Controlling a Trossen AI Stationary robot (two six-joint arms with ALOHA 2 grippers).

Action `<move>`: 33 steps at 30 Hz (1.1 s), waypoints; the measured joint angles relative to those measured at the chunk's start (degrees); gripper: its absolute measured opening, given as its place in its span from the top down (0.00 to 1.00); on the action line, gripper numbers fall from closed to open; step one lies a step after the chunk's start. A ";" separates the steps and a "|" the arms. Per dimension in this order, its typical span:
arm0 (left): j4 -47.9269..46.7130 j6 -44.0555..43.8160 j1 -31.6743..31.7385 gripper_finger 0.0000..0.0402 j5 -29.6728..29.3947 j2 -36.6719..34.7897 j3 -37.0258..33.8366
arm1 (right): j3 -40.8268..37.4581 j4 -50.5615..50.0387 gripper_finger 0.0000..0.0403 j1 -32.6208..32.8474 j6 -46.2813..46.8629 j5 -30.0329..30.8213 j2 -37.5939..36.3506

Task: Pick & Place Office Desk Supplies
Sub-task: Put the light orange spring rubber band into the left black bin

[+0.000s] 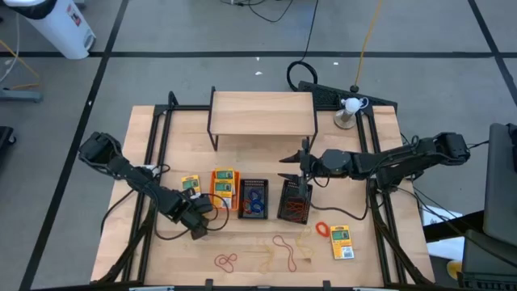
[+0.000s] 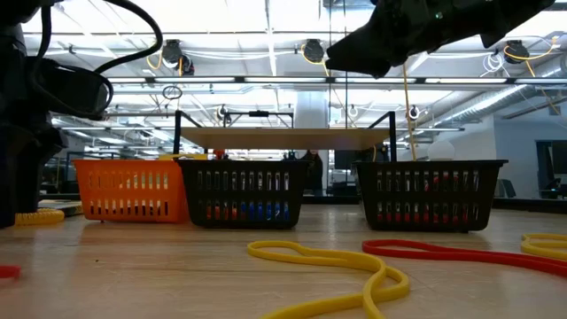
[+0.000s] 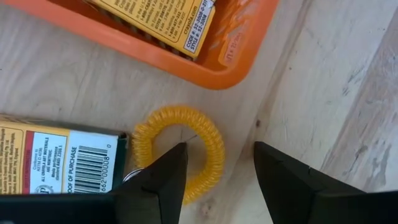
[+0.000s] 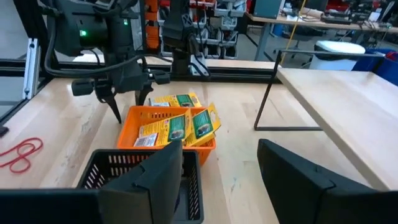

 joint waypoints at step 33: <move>-16.54 14.12 0.33 1.00 -4.93 0.18 25.50 | -3.54 8.52 0.51 0.00 2.16 -0.15 0.00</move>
